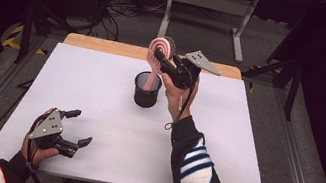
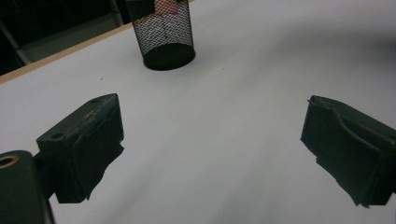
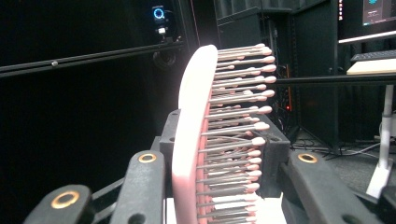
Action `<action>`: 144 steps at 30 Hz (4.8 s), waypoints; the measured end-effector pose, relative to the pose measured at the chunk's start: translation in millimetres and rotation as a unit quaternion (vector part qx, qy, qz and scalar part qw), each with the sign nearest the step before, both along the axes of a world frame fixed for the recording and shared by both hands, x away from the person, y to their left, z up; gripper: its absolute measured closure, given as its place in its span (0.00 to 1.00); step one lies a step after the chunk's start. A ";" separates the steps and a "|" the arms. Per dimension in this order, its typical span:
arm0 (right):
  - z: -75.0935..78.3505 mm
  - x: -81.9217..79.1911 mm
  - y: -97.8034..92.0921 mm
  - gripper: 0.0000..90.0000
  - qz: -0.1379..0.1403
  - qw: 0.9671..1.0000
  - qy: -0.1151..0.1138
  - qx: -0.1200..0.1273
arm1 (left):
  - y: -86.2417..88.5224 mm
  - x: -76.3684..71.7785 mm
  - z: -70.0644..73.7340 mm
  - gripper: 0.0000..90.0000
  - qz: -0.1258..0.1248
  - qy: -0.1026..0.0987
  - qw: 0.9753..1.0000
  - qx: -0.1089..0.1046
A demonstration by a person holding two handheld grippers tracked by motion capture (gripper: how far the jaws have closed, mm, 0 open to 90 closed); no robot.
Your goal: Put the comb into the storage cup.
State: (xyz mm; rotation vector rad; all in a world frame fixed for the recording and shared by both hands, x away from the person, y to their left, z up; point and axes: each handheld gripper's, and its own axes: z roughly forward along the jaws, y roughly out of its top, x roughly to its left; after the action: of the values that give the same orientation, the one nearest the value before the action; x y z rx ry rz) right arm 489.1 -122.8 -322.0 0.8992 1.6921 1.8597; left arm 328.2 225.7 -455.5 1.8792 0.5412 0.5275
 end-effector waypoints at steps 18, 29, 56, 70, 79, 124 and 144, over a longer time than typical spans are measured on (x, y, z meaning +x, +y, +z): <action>-20.9 -0.1 5.7 0.70 0.007 1.000 0.026 -0.005 | -0.4 -0.3 -0.1 0.07 0.002 0.000 1.000 0.001; -35.3 1.6 8.3 0.70 0.003 0.999 0.040 -0.013 | -0.5 0.0 -0.2 0.07 0.002 0.000 1.000 0.002; -44.3 10.9 -8.4 0.64 -0.058 0.994 0.075 -0.058 | -3.5 0.7 -1.5 0.07 -0.002 0.001 1.000 0.010; -45.1 15.3 -18.3 0.60 -0.087 0.989 0.093 -0.077 | -4.0 1.1 -1.8 0.07 -0.004 0.004 1.000 0.012; -44.3 12.4 -21.5 0.58 -0.096 0.989 0.082 -0.081 | -4.5 0.8 -2.1 0.07 -0.004 0.003 1.000 0.013; -26.9 -3.0 -40.2 0.57 -0.114 0.986 0.057 -0.104 | -2.8 1.5 -1.1 0.08 0.001 0.001 1.000 0.016; -18.4 -13.8 -40.7 0.57 -0.105 0.987 0.034 -0.115 | -2.5 1.4 -1.1 0.08 0.001 0.001 1.000 0.017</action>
State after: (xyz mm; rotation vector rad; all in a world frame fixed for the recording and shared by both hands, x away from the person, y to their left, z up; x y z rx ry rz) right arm 475.3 -163.5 -340.4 1.0107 1.7352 1.4795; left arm 329.6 223.2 -456.5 1.9126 0.5380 0.5397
